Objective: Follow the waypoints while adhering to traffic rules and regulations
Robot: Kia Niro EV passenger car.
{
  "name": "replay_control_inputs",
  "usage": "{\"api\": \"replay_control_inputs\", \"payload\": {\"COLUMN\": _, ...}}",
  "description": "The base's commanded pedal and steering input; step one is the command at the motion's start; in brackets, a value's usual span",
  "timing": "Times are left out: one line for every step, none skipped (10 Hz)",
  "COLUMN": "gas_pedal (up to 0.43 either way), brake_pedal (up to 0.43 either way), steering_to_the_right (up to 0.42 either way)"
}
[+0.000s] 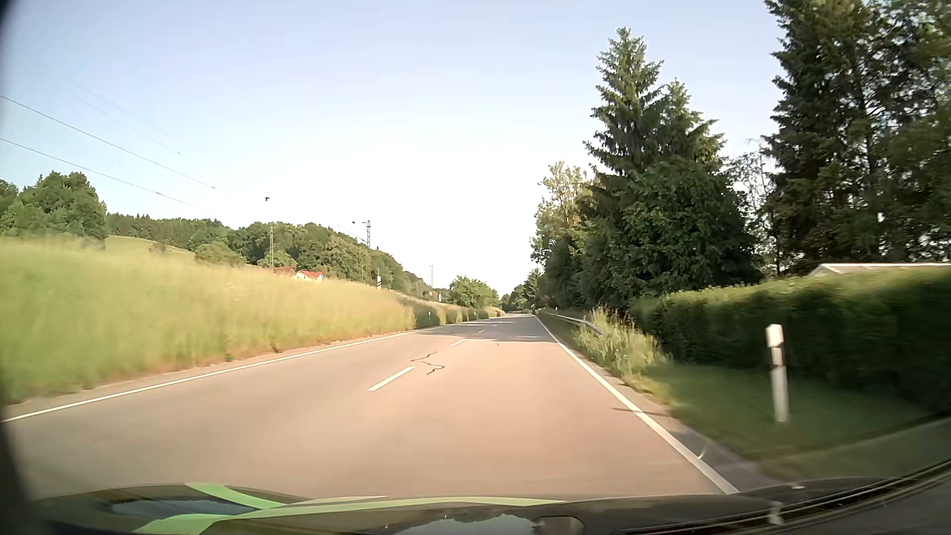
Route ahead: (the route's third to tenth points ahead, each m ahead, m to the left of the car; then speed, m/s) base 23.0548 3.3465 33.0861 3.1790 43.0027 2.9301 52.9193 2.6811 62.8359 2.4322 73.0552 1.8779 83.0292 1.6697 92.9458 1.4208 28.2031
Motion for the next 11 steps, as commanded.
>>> {"api": "replay_control_inputs", "payload": {"gas_pedal": 0.197, "brake_pedal": 0.000, "steering_to_the_right": 0.002}}
{"api": "replay_control_inputs", "payload": {"gas_pedal": 0.138, "brake_pedal": 0.000, "steering_to_the_right": 0.002}}
{"api": "replay_control_inputs", "payload": {"gas_pedal": 0.098, "brake_pedal": 0.000, "steering_to_the_right": 0.002}}
{"api": "replay_control_inputs", "payload": {"gas_pedal": 0.059, "brake_pedal": 0.000, "steering_to_the_right": 0.002}}
{"api": "replay_control_inputs", "payload": {"gas_pedal": 0.028, "brake_pedal": 0.000, "steering_to_the_right": 0.002}}
{"api": "replay_control_inputs", "payload": {"gas_pedal": 0.028, "brake_pedal": 0.000, "steering_to_the_right": 0.002}}
{"api": "replay_control_inputs", "payload": {"gas_pedal": 0.039, "brake_pedal": 0.000, "steering_to_the_right": 0.002}}
{"api": "replay_control_inputs", "payload": {"gas_pedal": 0.079, "brake_pedal": 0.000, "steering_to_the_right": 0.002}}
{"api": "replay_control_inputs", "payload": {"gas_pedal": 0.118, "brake_pedal": 0.000, "steering_to_the_right": 0.002}}
{"api": "replay_control_inputs", "payload": {"gas_pedal": 0.157, "brake_pedal": 0.000, "steering_to_the_right": 0.001}}
{"api": "replay_control_inputs", "payload": {"gas_pedal": 0.177, "brake_pedal": 0.000, "steering_to_the_right": 0.001}}
